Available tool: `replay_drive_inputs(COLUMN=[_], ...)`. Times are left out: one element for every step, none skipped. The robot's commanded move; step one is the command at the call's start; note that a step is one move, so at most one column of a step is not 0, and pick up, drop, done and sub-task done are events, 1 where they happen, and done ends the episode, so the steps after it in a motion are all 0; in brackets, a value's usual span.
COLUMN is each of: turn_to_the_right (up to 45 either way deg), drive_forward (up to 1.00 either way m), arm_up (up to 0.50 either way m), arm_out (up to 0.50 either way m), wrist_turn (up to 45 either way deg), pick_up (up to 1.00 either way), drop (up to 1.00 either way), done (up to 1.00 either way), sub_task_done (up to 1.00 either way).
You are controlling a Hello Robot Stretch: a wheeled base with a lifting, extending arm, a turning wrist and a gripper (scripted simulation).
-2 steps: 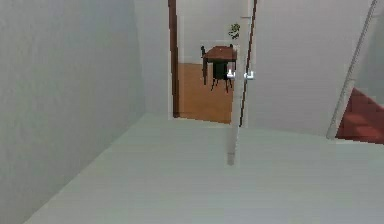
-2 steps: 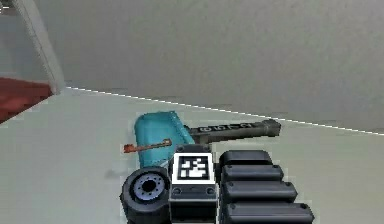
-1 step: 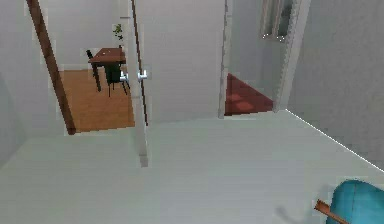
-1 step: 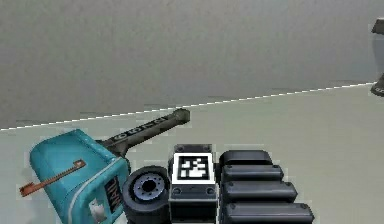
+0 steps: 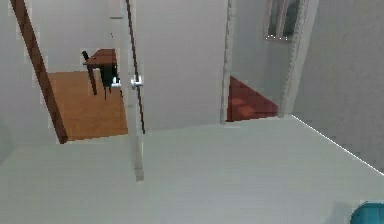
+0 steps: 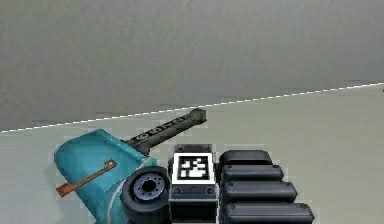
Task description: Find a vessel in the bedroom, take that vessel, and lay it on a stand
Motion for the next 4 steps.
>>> replay_drive_inputs(turn_to_the_right=[12.0, 0.0, 15.0, 0.0], drive_forward=[0.0, 0.55, 0.0, 1.0], arm_up=[0.0, 0.0, 0.0, 0.0], arm_out=[0.0, 0.0, 0.0, 0.0], wrist_turn=[0.0, 0.0, 0.0, 0.0], pick_up=[0.0, 0.0, 0.0, 0.0], drop=[0.0, 0.0, 0.0, 0.0], done=[0.0, 0.0, 0.0, 0.0], sub_task_done=[0.0, 0.0, 0.0, 0.0])
